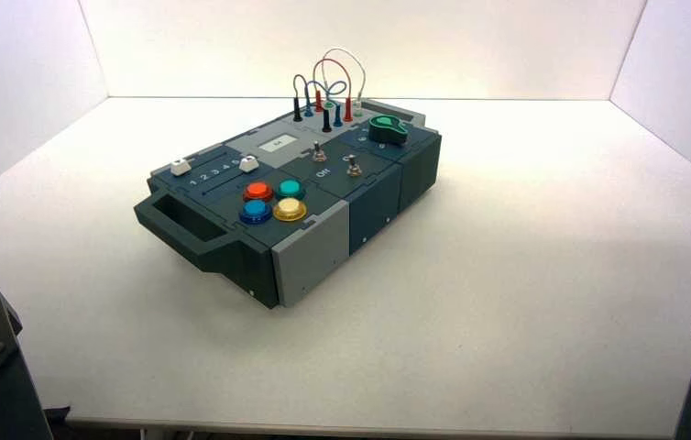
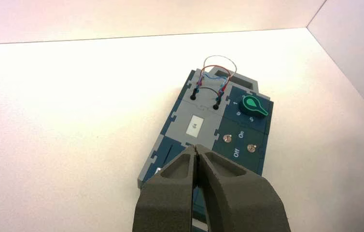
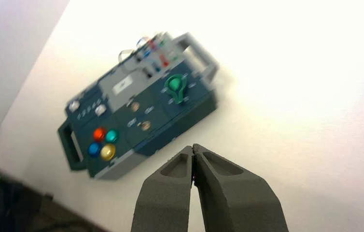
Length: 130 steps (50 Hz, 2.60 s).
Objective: Move the bottom slider to position 2.
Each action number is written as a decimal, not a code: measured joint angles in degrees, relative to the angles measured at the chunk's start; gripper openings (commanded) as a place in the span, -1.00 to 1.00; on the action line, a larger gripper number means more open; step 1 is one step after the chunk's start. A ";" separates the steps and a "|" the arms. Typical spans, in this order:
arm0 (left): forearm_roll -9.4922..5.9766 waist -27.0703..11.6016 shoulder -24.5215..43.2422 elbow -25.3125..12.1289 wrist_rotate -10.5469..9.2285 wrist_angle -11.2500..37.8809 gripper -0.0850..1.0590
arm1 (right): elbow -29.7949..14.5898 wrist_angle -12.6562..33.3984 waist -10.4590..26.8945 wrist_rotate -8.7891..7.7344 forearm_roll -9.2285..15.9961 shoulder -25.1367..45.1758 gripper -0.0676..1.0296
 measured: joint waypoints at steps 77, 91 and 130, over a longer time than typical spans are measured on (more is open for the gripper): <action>6.06 6.42 -9.58 1.58 -0.26 7.56 -0.91 | -38.50 0.62 23.03 -1.05 0.09 63.98 -0.92; 6.06 6.42 -8.35 0.26 -0.26 7.56 -0.91 | -43.59 4.22 27.42 -0.53 0.09 67.85 -0.92; 6.15 6.42 -6.68 0.26 1.23 6.42 -0.91 | -47.37 5.89 27.16 -0.35 0.18 73.65 -0.92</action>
